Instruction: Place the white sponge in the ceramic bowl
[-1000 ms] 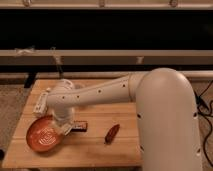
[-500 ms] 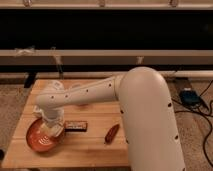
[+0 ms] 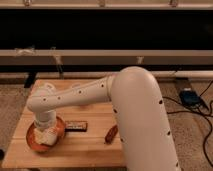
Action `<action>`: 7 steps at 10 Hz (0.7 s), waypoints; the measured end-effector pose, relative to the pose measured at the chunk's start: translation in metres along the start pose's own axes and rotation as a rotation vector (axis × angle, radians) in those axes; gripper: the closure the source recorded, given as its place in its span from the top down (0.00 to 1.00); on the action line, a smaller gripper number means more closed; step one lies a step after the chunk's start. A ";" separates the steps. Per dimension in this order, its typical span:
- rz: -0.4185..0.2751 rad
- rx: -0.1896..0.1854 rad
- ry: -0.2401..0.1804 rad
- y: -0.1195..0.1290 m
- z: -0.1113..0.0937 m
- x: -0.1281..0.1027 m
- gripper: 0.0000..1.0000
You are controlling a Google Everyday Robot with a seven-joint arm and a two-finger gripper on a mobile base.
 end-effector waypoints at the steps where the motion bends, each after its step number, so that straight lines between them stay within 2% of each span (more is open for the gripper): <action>1: 0.002 -0.001 0.004 0.002 -0.001 -0.001 0.80; 7: 0.000 -0.001 0.004 0.001 0.000 0.000 0.80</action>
